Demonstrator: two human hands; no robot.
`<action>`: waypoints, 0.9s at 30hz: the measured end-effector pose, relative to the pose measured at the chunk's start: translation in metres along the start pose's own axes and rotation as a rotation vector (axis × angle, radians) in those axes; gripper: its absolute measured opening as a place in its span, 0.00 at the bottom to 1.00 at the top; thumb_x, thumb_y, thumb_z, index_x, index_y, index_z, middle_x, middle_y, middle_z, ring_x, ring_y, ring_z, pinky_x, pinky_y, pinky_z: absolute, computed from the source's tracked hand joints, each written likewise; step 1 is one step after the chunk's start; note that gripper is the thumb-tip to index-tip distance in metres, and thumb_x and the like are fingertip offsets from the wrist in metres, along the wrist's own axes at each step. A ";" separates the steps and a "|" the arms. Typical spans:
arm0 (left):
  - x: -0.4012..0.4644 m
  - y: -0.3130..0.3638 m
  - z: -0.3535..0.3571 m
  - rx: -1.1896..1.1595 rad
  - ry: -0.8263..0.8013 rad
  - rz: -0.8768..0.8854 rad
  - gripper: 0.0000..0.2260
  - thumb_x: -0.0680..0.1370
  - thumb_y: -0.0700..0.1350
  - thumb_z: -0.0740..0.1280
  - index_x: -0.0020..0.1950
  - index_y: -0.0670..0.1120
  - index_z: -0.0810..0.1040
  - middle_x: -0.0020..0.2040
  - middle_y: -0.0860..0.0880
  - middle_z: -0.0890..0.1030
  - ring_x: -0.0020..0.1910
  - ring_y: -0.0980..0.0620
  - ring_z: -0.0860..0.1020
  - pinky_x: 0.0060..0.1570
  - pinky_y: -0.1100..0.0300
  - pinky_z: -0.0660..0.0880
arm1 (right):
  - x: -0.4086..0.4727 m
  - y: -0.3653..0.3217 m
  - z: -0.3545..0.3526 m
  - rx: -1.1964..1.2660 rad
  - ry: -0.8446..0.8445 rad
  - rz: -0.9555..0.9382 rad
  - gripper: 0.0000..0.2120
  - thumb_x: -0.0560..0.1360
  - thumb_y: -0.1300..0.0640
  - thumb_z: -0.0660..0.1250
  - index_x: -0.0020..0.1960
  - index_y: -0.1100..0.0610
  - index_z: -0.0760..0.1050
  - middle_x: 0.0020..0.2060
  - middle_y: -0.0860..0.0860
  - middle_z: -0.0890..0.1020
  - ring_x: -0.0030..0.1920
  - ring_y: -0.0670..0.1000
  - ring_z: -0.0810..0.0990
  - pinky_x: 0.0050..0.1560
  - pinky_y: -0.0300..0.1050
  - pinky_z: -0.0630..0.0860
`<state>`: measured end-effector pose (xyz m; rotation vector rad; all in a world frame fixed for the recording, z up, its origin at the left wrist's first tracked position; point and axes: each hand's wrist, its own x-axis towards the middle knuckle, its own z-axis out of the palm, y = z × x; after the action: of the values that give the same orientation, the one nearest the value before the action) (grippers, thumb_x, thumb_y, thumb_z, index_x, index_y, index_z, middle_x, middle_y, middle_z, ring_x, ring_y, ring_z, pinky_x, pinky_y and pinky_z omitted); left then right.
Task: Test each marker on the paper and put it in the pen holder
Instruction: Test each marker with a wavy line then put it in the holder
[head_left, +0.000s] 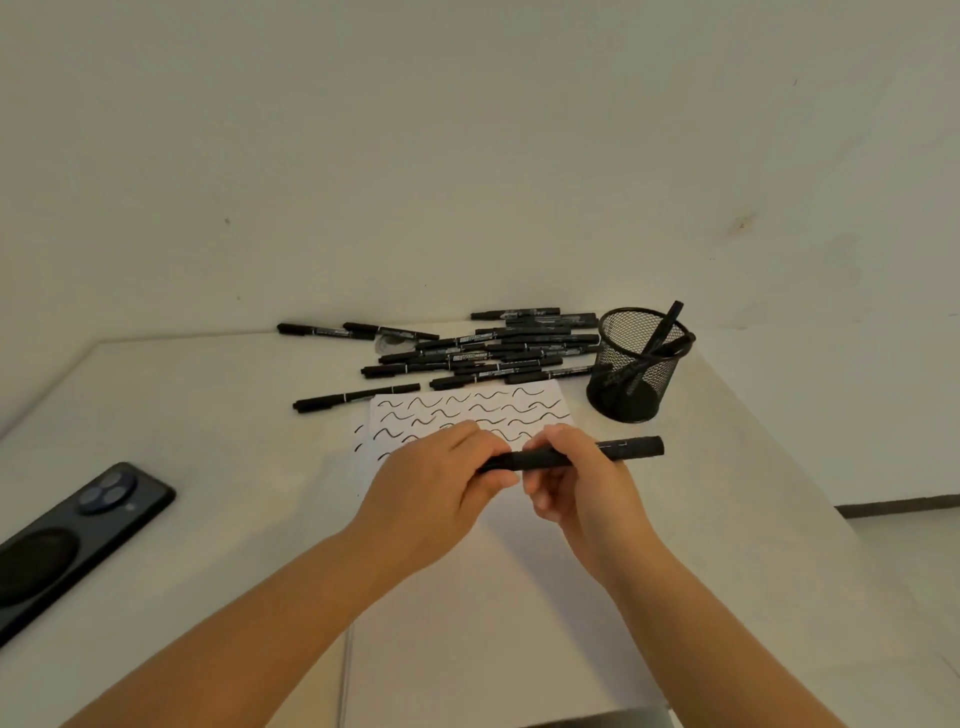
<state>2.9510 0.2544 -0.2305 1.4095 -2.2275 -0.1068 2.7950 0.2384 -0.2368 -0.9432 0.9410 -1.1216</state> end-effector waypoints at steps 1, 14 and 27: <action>-0.004 0.002 -0.002 0.077 0.032 0.046 0.14 0.77 0.54 0.58 0.49 0.48 0.79 0.38 0.55 0.77 0.33 0.55 0.73 0.31 0.64 0.69 | -0.003 0.001 0.001 0.040 -0.001 0.019 0.19 0.75 0.60 0.58 0.28 0.57 0.77 0.22 0.56 0.75 0.21 0.50 0.68 0.22 0.38 0.63; -0.017 0.018 0.008 -0.122 -0.108 0.006 0.13 0.79 0.55 0.51 0.35 0.54 0.61 0.29 0.55 0.66 0.30 0.52 0.66 0.30 0.57 0.59 | -0.004 -0.002 -0.010 -0.083 0.008 -0.030 0.16 0.67 0.60 0.59 0.22 0.58 0.75 0.16 0.57 0.71 0.17 0.51 0.63 0.19 0.37 0.60; 0.000 -0.032 0.019 -0.458 -0.102 -0.308 0.14 0.80 0.48 0.56 0.40 0.49 0.77 0.32 0.61 0.80 0.35 0.65 0.78 0.35 0.73 0.69 | 0.046 0.001 -0.053 -0.422 0.217 -0.220 0.06 0.72 0.62 0.68 0.41 0.52 0.77 0.31 0.49 0.79 0.29 0.40 0.75 0.28 0.33 0.71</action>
<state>2.9690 0.2359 -0.2572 1.4890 -1.8781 -0.7566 2.7535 0.1867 -0.2604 -1.3089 1.3083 -1.2530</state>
